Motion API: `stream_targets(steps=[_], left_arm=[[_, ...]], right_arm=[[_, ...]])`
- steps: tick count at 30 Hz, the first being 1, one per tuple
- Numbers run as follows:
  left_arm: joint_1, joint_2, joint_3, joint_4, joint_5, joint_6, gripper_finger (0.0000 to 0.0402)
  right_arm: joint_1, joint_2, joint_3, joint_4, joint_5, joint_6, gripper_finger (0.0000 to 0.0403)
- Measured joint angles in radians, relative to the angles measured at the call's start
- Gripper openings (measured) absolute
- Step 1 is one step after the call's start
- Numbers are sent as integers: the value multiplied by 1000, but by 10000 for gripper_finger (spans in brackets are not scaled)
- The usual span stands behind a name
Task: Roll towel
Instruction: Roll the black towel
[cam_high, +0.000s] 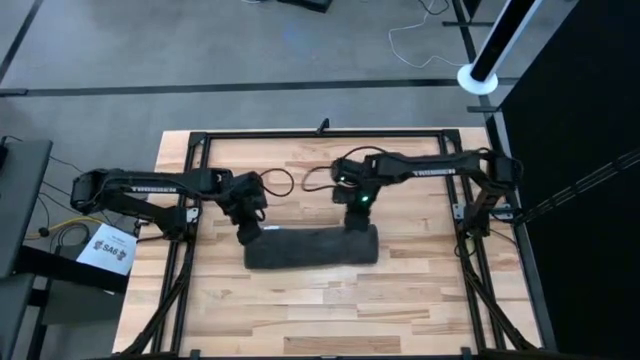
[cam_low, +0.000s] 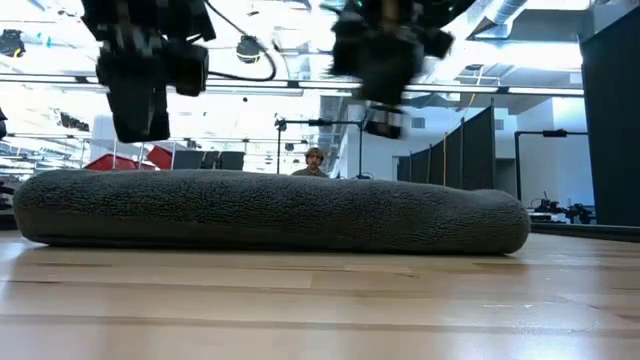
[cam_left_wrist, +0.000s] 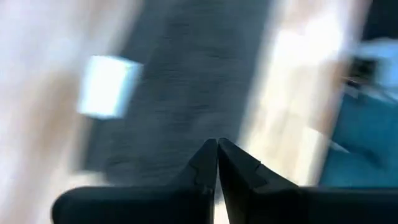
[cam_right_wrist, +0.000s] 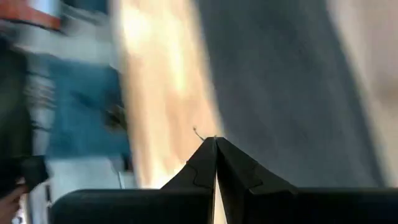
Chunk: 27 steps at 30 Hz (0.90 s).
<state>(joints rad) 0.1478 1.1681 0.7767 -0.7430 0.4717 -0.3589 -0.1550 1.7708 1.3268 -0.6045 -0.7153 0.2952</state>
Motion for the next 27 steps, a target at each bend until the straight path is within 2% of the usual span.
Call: stream_targets(steps=[2,4,7,11,15,19,22,27], left_arm=[[-20,1,-16,63,74,9,0],[-34,14,-47,111,86,7,0],[-37,58,-109,143,64,6,0],[-27,120,-168,171,-60,16,0],[1,166,-177,198,-76,40,0],[38,173,-177,266,-150,44,0],[86,173,-155,282,-209,44,0],[153,171,-113,255,-215,77,0]], right_arm=[[33,35,1,178,-10,64,0],[58,92,1,327,-10,105,0],[79,180,0,421,1,151,0],[75,270,-1,423,22,168,0],[66,313,-1,403,82,147,0],[28,308,0,357,157,113,0],[-19,297,0,333,174,91,0],[-80,273,-1,325,178,88,0]])
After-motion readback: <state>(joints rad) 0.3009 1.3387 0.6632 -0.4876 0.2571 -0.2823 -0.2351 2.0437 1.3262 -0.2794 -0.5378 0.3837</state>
